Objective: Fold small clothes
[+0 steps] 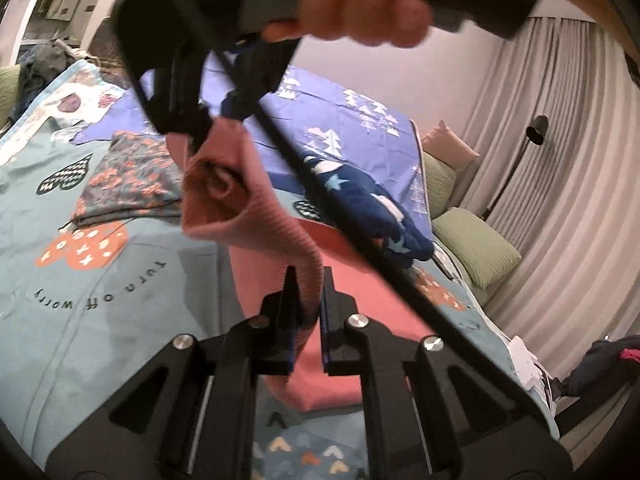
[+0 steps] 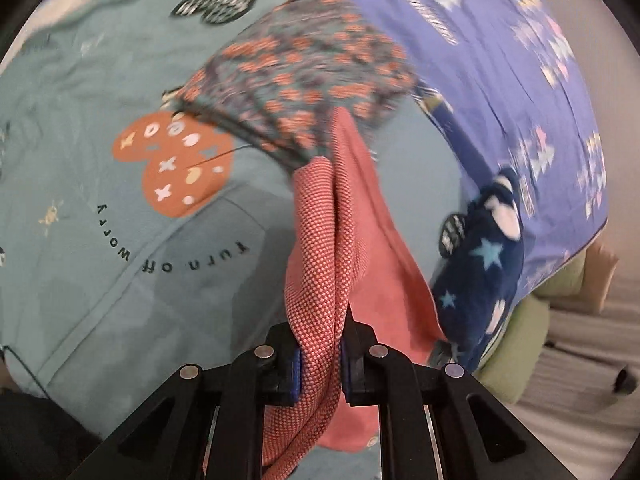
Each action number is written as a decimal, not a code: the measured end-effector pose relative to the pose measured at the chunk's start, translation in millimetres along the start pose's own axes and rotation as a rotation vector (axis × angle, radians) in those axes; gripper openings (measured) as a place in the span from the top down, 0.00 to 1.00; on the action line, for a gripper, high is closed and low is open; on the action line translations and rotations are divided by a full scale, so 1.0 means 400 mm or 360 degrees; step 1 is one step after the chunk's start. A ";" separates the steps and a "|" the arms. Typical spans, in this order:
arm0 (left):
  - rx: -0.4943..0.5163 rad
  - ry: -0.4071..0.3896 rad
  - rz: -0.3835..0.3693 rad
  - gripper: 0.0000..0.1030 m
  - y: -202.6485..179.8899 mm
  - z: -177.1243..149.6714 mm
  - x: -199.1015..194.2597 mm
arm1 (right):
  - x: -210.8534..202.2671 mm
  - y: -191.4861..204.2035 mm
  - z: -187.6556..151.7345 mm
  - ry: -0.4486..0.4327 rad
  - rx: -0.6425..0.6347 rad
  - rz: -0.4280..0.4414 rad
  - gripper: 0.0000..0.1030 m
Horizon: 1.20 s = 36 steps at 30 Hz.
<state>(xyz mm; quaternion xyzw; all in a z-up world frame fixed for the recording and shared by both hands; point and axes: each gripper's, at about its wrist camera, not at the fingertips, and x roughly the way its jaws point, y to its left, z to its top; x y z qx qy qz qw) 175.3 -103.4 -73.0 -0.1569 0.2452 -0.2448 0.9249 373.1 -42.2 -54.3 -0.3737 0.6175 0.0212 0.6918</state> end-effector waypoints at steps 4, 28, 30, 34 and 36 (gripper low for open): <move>-0.0011 0.0035 -0.0092 0.92 -0.036 0.009 0.001 | -0.024 -0.091 -0.068 -0.0066 0.0139 0.0104 0.87; 0.0098 0.0593 -0.0181 0.82 -0.243 -0.155 0.257 | 0.450 -0.531 -0.512 -0.0191 0.0933 0.0977 0.76; 0.0139 0.0640 -0.0157 0.82 -0.240 -0.173 0.262 | 0.522 -0.534 -0.532 -0.0168 0.0989 0.0992 0.65; 0.0089 0.0713 -0.0171 0.81 -0.204 -0.159 0.245 | 0.594 -0.552 -0.582 -0.0289 0.1091 0.1068 0.48; 0.0079 0.0695 -0.0182 0.78 -0.183 -0.135 0.214 | 0.583 -0.573 -0.613 -0.0373 0.1133 0.0987 0.46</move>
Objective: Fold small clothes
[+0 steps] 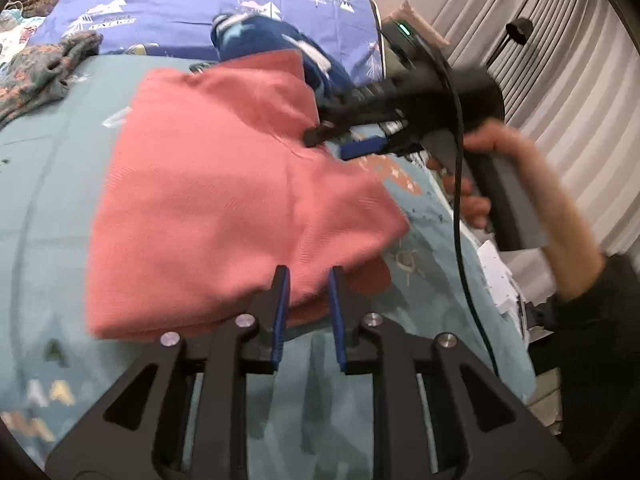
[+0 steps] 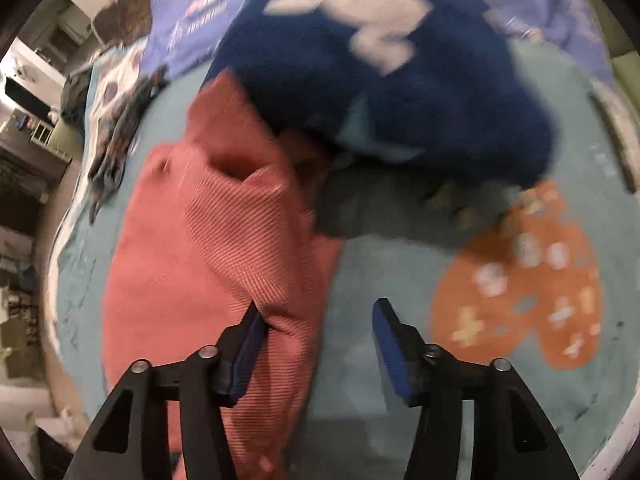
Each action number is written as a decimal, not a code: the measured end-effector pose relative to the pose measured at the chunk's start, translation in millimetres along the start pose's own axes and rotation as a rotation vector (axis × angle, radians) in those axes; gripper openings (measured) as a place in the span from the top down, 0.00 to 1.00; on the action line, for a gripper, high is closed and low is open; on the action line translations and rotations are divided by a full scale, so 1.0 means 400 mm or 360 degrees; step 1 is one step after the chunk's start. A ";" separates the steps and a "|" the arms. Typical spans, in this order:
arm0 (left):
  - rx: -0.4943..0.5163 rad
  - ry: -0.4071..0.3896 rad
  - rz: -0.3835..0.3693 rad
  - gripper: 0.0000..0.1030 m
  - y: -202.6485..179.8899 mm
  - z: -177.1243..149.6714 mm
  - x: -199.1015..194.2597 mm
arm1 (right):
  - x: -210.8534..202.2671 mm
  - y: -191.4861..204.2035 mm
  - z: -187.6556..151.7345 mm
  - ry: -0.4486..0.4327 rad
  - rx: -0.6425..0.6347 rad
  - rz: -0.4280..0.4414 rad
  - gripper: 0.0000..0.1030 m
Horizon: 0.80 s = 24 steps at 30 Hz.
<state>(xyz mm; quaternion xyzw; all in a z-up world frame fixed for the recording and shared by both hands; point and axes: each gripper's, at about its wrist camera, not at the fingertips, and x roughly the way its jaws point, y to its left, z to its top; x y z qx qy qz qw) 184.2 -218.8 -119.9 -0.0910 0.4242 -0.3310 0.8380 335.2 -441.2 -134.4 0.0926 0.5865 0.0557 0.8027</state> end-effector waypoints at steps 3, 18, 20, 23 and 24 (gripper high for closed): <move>0.0039 -0.0124 0.0071 0.56 0.038 0.035 -0.074 | -0.081 -0.005 -0.012 -0.0220 -0.0047 -0.0257 0.45; -0.0022 0.0190 -0.0064 0.50 0.164 0.061 0.003 | -0.025 0.060 -0.308 -0.0255 -0.0298 0.0228 0.46; -0.0047 0.0198 -0.0089 0.50 0.165 0.070 -0.010 | -0.045 0.048 -0.310 -0.0237 -0.0331 0.0153 0.46; -0.0091 0.0100 -0.0125 0.50 0.163 0.092 -0.050 | -0.124 0.058 -0.272 -0.0401 -0.0314 0.0044 0.44; -0.0092 0.0089 -0.0133 0.50 0.161 0.093 -0.054 | -0.157 0.079 -0.250 -0.0498 -0.0359 -0.0025 0.44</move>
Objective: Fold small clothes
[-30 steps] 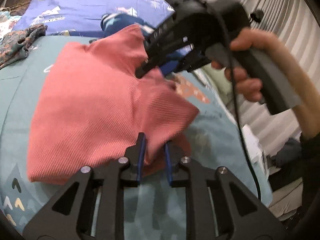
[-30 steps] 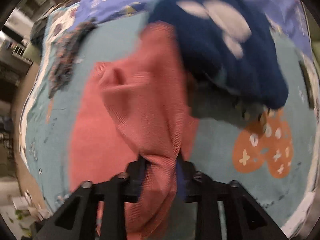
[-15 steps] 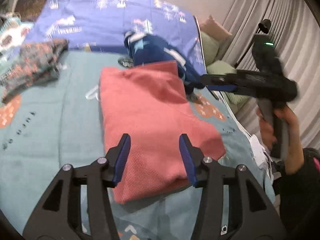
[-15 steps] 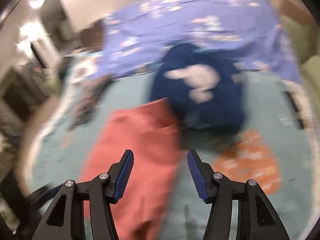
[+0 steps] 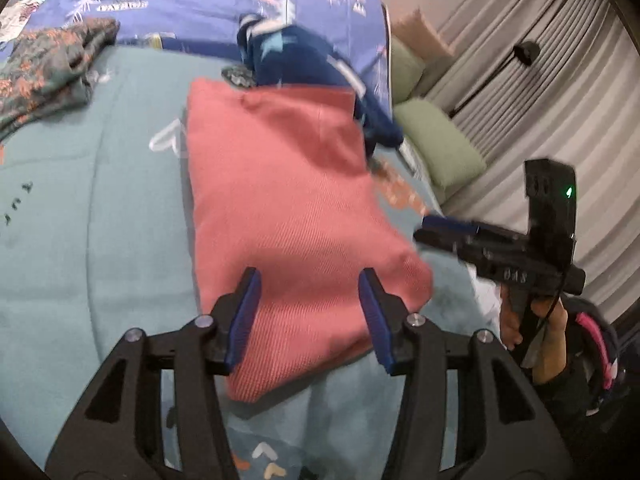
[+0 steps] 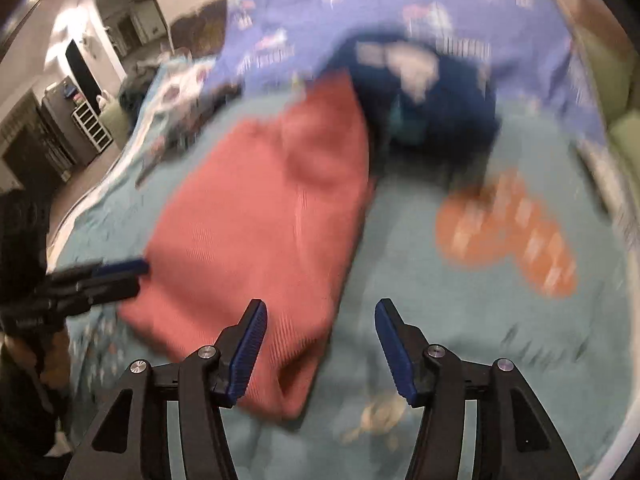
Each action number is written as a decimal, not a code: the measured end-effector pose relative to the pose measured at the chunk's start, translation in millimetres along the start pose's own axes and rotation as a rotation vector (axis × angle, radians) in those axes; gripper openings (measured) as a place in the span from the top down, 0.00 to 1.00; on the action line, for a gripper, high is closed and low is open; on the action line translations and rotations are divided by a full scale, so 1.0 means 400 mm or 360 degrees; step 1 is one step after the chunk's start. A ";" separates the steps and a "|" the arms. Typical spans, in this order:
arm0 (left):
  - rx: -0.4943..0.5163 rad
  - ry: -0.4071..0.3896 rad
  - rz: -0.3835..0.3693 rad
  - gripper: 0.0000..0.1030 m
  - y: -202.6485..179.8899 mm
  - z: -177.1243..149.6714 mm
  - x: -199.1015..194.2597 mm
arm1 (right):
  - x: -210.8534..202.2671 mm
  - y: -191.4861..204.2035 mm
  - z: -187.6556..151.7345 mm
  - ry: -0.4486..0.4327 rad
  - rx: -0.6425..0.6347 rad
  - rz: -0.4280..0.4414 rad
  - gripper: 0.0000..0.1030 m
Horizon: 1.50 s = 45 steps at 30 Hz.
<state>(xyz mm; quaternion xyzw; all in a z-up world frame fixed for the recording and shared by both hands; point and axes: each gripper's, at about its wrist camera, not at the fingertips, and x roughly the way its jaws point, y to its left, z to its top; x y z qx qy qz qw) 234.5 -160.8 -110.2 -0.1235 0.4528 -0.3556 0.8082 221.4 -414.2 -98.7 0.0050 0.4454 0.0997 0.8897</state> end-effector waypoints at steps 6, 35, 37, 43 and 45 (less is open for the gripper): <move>0.0014 0.0187 0.0003 0.48 0.009 -0.045 0.073 | 0.041 0.079 0.160 -0.0187 -0.0112 0.0016 0.43; -0.0886 0.0443 -0.0595 0.29 0.188 0.009 0.127 | 0.104 -0.283 -0.115 0.0063 0.1103 0.0820 0.11; -0.0874 0.0445 -0.0610 0.37 0.170 0.015 0.147 | 0.124 -0.280 -0.093 0.0111 0.1095 0.0872 0.11; -0.0877 0.0460 -0.0679 0.79 0.163 -0.029 0.160 | 0.166 -0.276 -0.076 0.0136 0.1194 0.0945 0.11; -0.0893 0.0440 -0.0736 0.80 0.166 -0.041 0.127 | 0.159 -0.270 -0.078 0.0145 0.1178 0.0943 0.11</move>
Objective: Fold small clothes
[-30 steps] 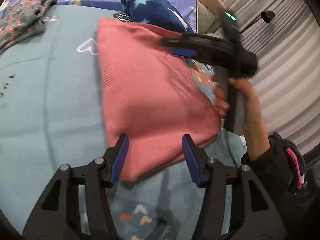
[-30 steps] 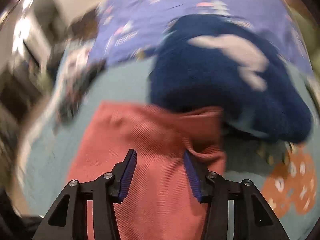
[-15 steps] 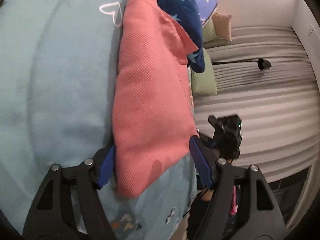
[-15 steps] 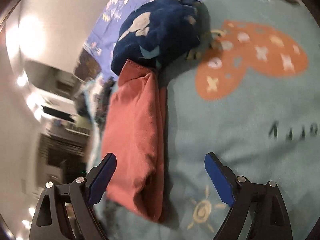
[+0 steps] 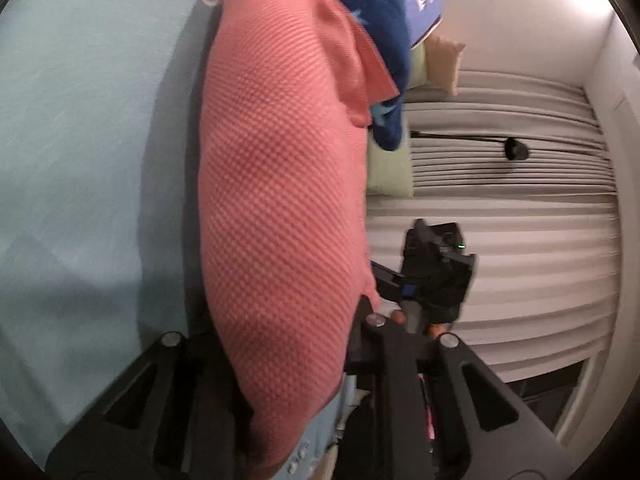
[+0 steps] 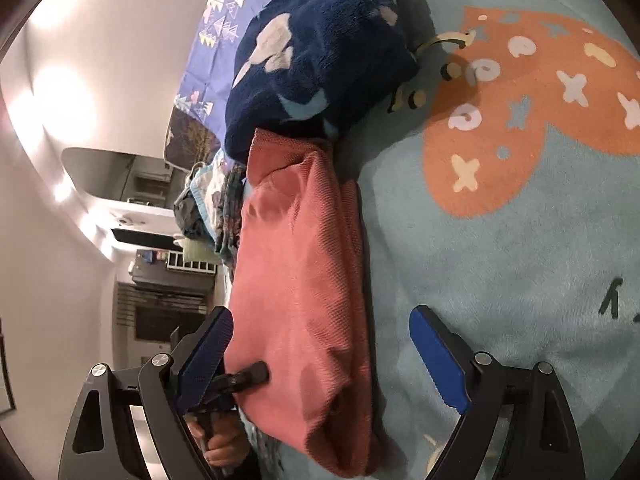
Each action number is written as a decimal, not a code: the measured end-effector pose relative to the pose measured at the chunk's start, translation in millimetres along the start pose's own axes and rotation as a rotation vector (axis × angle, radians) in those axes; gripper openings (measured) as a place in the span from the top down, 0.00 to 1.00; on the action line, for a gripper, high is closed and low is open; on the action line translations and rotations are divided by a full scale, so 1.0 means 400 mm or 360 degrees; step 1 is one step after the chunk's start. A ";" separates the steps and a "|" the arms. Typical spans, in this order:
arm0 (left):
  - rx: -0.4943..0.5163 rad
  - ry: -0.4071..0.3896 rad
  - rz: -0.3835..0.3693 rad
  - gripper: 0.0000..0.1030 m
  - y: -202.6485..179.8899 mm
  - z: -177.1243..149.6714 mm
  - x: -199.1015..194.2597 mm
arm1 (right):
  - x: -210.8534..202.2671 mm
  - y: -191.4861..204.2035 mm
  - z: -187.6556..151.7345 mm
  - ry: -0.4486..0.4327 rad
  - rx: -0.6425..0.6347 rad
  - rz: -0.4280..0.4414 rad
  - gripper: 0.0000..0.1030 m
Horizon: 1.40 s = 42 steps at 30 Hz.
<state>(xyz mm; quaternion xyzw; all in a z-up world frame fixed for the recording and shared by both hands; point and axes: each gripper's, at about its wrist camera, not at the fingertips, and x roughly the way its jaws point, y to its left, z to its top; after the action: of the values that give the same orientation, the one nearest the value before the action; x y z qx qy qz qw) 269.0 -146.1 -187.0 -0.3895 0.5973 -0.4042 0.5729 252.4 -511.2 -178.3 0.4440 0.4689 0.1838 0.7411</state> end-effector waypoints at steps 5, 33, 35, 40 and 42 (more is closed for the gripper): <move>0.0070 0.0046 -0.0072 0.80 -0.030 -0.093 -0.079 | 0.004 0.015 -0.050 0.0078 -0.0012 -0.0030 0.11; -0.0187 0.0181 -0.0247 0.79 -0.016 -0.278 -0.221 | 0.259 0.041 -0.189 0.0530 0.0562 0.0813 0.00; -0.0203 0.0176 -0.0256 0.79 -0.009 -0.286 -0.230 | 0.269 0.066 -0.175 0.0535 0.0518 0.0770 0.00; -0.0158 0.0180 -0.0300 0.79 -0.016 -0.307 -0.257 | 0.251 0.128 -0.165 0.0520 0.0296 0.0747 0.08; -0.0132 0.0178 -0.0317 0.79 -0.022 -0.310 -0.266 | 0.251 0.139 -0.164 0.0510 0.0243 0.0681 0.37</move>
<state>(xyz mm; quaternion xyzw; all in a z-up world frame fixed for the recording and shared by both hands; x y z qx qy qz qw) 149.2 -46.1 -137.3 -0.4472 0.6029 -0.4551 0.4790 253.6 -380.1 -196.5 0.5527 0.4881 0.3682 0.5663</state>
